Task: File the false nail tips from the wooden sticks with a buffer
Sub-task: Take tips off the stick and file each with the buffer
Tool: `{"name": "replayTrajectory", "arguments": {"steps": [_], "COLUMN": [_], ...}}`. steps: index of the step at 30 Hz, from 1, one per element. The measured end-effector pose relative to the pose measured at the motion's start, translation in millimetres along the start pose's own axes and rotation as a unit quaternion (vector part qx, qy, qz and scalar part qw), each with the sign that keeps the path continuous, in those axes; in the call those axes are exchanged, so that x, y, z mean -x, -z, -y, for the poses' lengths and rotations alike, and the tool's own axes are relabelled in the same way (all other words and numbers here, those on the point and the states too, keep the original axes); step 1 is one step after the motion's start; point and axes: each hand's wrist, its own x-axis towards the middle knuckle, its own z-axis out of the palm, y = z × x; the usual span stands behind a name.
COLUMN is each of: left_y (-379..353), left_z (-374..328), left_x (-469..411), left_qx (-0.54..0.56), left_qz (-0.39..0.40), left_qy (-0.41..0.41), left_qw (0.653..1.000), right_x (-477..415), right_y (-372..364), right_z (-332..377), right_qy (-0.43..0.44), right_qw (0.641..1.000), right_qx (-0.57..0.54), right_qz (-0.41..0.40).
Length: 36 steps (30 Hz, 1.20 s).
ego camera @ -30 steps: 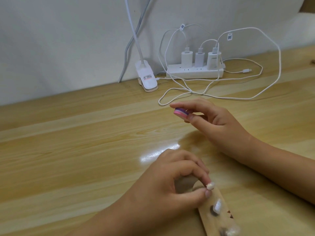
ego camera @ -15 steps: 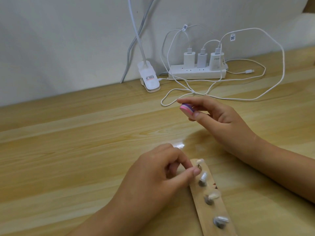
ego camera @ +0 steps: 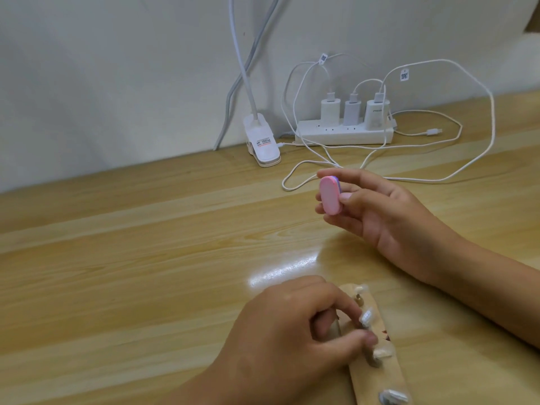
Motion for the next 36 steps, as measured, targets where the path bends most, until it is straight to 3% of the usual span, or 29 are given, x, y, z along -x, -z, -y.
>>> {"name": "replayTrajectory", "arguments": {"steps": [3, 6, 11, 16, 24, 30, 33, 36], "left_y": [0.7, 5.8, 14.1, 16.0, 16.5, 12.7, 12.0, 11.6], "left_z": [0.0, -0.6, 3.1, 11.7, 13.9, 15.6, 14.8, 15.8], "left_x": [-0.5, -2.7, -9.3, -14.4, -13.5, -16.1, -16.7, -16.2], "left_qx": [0.073, 0.229, 0.397, 0.425, 0.387, 0.38, 0.384, 0.365], "left_qz": [0.019, 0.009, -0.165, -0.16, -0.118, -0.133, -0.126, -0.112], "left_qy": [0.049, 0.132, 0.122, 0.157, 0.157, 0.145, 0.139, 0.124], "left_qw": [0.996, 0.964, 0.895, 0.877, 0.901, 0.904, 0.904, 0.916], "right_x": [-2.6, -3.2, -2.5, -0.8, 14.5, 26.8, 28.3, 24.4], "right_y": [3.4, 6.2, 6.4, 0.2, -12.6, -27.1, -27.2, -21.9], "right_z": [4.1, 6.8, 6.2, 3.5, -2.2, -5.2, -7.6, -9.1], "right_qy": [-0.063, -0.082, -0.074, -0.053, 0.065, 0.157, 0.238, 0.258], "right_qw": [0.992, 0.982, 0.983, 0.99, 0.994, 0.966, 0.923, 0.886], "right_qx": [-0.104, -0.153, -0.15, -0.109, 0.071, 0.189, 0.29, 0.377], "right_qz": [0.043, 0.074, 0.08, 0.073, 0.058, 0.081, 0.08, 0.074]}}
